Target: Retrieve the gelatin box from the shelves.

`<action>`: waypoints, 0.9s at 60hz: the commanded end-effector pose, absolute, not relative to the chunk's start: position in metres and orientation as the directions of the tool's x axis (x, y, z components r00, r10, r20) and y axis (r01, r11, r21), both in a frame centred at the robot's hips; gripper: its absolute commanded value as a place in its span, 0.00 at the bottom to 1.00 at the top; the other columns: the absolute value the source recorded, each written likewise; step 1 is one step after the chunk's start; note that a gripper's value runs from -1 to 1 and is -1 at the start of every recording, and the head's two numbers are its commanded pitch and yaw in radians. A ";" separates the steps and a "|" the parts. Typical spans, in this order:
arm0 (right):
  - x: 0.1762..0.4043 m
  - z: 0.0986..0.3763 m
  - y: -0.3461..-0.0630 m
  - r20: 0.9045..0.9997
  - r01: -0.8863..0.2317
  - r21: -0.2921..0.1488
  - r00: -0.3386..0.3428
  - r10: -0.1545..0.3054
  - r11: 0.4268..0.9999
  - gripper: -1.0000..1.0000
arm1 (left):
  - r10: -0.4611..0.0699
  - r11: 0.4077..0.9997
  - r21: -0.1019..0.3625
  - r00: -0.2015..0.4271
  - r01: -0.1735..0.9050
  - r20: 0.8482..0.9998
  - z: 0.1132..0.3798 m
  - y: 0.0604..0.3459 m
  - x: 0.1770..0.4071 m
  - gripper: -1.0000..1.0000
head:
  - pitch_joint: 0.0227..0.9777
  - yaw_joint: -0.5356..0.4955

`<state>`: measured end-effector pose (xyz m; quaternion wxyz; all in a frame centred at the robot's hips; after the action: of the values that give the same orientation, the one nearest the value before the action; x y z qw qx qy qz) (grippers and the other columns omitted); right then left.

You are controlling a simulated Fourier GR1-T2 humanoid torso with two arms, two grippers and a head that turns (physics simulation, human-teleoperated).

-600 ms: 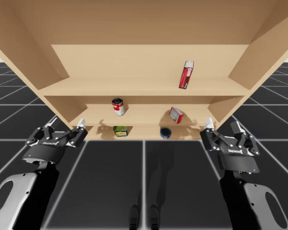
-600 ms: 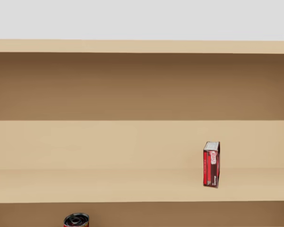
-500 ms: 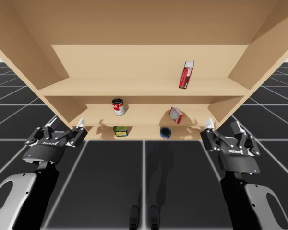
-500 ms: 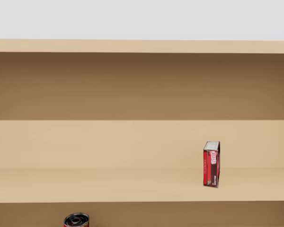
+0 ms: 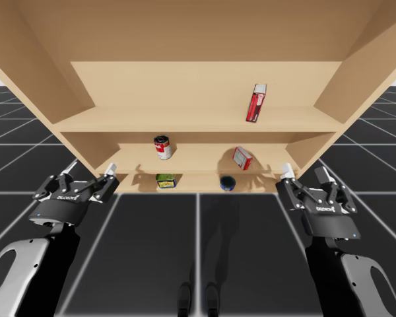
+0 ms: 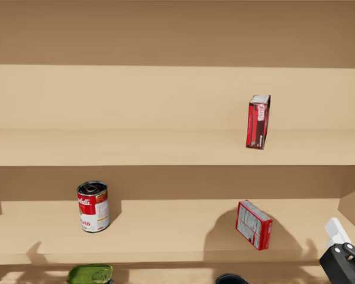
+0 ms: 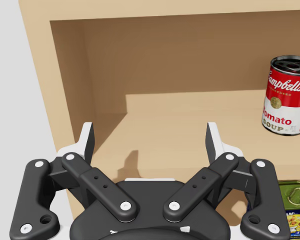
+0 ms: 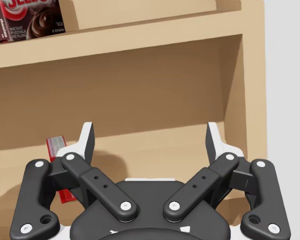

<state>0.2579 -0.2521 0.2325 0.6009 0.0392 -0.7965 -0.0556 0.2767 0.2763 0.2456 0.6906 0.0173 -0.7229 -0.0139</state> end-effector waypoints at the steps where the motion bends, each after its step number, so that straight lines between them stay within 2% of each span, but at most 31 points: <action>1: 0.258 0.232 -0.251 0.955 -0.001 0.129 -0.271 -0.124 0.992 0.00 | -0.047 0.999 0.047 -0.048 0.000 0.998 0.246 0.276 0.276 0.00 | 0.40 0.45; 14: 0.258 0.232 -0.250 0.955 0.002 0.122 -0.274 -0.117 0.992 0.00 | -0.051 0.999 0.051 -0.047 0.008 0.998 0.246 0.275 0.276 0.00 | 0.53 0.32; 31: 0.256 0.232 -0.245 0.956 -0.026 0.109 -0.270 -0.112 0.994 0.00 | -0.049 0.999 0.049 -0.048 0.009 0.998 0.246 0.276 0.275 0.00 | 0.56 0.28; 36: 0.255 0.233 -0.243 0.960 -0.043 0.106 -0.256 -0.113 0.993 0.00 | -0.046 0.999 0.046 -0.049 0.010 0.998 0.247 0.276 0.275 0.00 | 0.56 0.29; 44: 0.249 0.241 -0.236 0.967 -0.117 0.138 -0.197 -0.159 0.984 0.00 | -0.046 0.999 0.047 -0.050 0.012 0.998 0.247 0.275 0.275 0.00 | 0.56 0.29; 54: 0.242 0.251 -0.224 0.981 -0.202 0.114 -0.131 -0.142 0.973 0.00 | -0.043 0.999 0.044 -0.055 0.017 0.998 0.247 0.276 0.275 0.00 | 0.57 0.30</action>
<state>0.2469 -0.2363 0.2465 0.6341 0.0916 -0.7678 -0.0013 0.2751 0.2759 0.2465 0.6883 0.0107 -0.7250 -0.0209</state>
